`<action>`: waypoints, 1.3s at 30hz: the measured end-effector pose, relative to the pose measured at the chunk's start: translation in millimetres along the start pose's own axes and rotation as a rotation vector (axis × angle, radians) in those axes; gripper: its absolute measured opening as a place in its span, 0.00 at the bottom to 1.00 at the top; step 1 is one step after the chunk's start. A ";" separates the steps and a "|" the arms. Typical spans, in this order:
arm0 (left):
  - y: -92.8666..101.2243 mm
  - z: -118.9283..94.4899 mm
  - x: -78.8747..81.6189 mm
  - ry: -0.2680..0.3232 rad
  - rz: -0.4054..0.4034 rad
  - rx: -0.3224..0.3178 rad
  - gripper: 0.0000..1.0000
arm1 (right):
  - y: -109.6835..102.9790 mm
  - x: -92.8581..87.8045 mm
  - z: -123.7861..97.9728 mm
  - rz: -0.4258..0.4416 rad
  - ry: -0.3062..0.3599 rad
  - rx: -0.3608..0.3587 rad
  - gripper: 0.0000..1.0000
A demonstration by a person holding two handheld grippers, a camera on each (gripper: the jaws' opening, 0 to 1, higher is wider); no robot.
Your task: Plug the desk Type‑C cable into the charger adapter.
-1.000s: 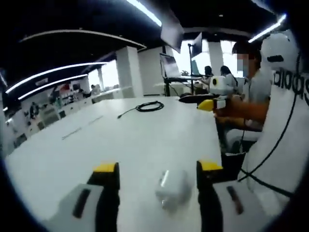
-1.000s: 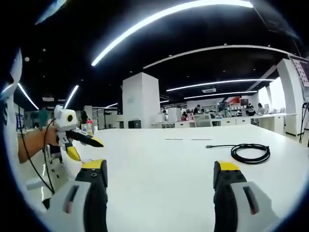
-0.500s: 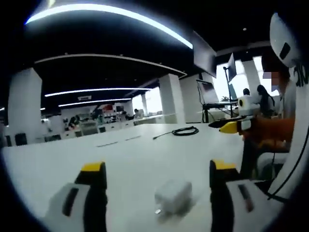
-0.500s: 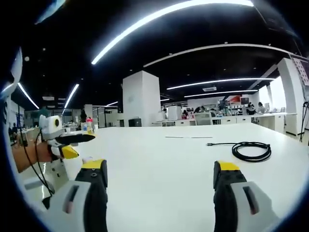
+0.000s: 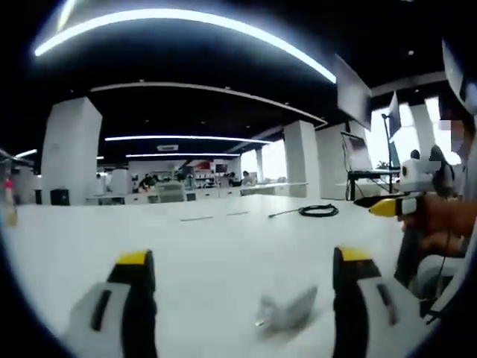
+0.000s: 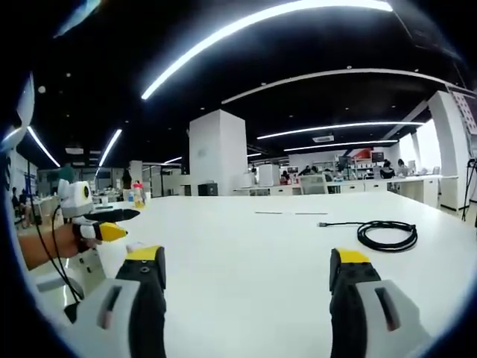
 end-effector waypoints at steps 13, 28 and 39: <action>-6.3 -0.3 1.9 0.003 0.008 0.015 1.00 | 1.8 -0.8 -0.2 -0.016 -0.013 -0.003 0.93; -7.3 -0.4 1.4 0.009 0.008 -0.016 1.00 | 76.0 12.3 18.4 -0.204 -0.166 -0.066 0.81; -10.0 -1.1 4.0 0.015 0.013 -0.028 0.98 | 149.3 6.6 49.2 -0.237 -0.340 -0.123 0.59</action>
Point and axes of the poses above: the point that each gripper's makers call its tool centre point, and the gripper's own axes: z roughly forward along the fingers, y roughly to its right, x roughly out of its top, the point moved 7 cm from there along -z, roughly backward along the fingers, and after that the axes turned 1 degree about -y, right-handed, at the moved point
